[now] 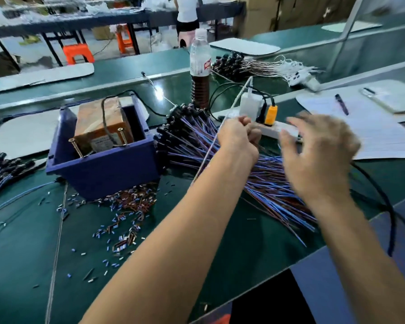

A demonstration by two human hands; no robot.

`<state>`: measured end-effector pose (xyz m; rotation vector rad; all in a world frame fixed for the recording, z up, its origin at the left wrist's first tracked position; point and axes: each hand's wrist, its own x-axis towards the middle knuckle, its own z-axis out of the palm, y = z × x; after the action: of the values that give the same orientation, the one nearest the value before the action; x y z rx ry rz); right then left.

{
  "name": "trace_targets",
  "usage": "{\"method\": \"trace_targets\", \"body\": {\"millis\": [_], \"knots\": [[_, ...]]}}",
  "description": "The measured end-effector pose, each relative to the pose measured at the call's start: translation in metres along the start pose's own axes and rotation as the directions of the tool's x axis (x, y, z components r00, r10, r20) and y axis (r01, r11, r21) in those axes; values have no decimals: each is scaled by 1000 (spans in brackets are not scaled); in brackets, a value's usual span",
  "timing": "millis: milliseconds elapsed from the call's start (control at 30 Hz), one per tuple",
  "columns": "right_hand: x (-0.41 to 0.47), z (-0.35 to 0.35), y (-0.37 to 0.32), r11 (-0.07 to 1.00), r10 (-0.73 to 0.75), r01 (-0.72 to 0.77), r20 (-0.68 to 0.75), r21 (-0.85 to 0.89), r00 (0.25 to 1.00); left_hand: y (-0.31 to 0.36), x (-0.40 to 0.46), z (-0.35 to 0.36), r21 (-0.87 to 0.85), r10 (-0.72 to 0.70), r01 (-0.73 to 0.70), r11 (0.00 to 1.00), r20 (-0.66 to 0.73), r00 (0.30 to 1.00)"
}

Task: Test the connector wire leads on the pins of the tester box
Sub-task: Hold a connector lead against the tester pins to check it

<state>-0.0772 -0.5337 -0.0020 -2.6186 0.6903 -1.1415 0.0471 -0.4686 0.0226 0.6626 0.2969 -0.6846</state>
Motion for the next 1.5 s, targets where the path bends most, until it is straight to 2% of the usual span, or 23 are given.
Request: {"method": "trace_targets", "body": {"millis": [33,100,133,233,300,400,433,467,500,533,600,633,667,700,800,900,1000,1100,1200,1300,1367,1433,1500], "knots": [[-1,6,-10,993,-68,61,67,96,995,5,2,-1,-45,31,-30,999,25,999],[-3,16,-25,960,-107,55,178,273,978,17,4,-1,-102,121,-113,988,73,990],[-2,19,-28,949,-117,53,191,310,975,23,5,-2,-110,169,-159,981,91,981],[4,23,-24,944,-151,98,147,316,978,44,4,-8,-74,277,-269,960,116,954],[11,20,-18,948,-169,127,126,291,978,59,2,-16,-4,347,-348,938,77,935],[19,16,-9,957,-141,115,83,265,986,71,0,-30,149,464,-458,876,-5,886],[19,16,-7,961,-131,104,91,256,987,73,0,-36,258,510,-488,834,-24,860],[18,18,-6,968,-126,97,114,232,985,72,1,-40,432,572,-508,745,-22,820],[15,22,-5,976,-124,93,155,197,980,71,2,-45,639,644,-503,582,16,765],[11,26,-5,983,-123,91,203,160,971,70,3,-50,808,708,-469,357,94,700],[2,35,-6,990,-112,85,268,112,957,68,1,-60,929,756,-357,-94,300,582],[-1,37,-5,992,-103,78,274,99,956,69,-1,-64,919,746,-299,-255,384,544],[-2,38,-5,993,-90,68,266,92,960,69,-2,-67,900,728,-237,-367,436,529],[-3,39,-5,995,-75,53,257,90,964,71,-3,-68,883,712,-171,-438,457,534],[-4,37,-7,995,-39,15,247,101,968,73,-7,-70,827,677,18,-562,448,584],[-8,33,-14,996,-13,-8,252,85,968,73,-13,-70,816,659,82,-572,397,639],[-10,29,-22,997,26,-44,238,70,971,72,-15,-72,862,618,26,-506,342,708],[-12,25,-43,981,-2,-22,128,190,992,73,-24,-75,896,492,-70,-439,305,815],[-17,23,-79,938,-113,114,-21,327,993,83,-46,-85,888,341,-126,-442,296,892],[-26,24,-124,868,-201,209,-66,451,977,107,-82,-104,909,268,-175,-379,289,919],[-37,27,-160,798,-287,265,-45,541,957,130,-109,-127,934,280,-160,-320,254,926],[-50,32,-195,722,-389,288,25,629,921,155,-134,-158,964,332,-97,-246,178,926],[-65,39,-230,685,-500,286,148,670,853,179,-157,-195,984,418,15,-178,62,906]]}}
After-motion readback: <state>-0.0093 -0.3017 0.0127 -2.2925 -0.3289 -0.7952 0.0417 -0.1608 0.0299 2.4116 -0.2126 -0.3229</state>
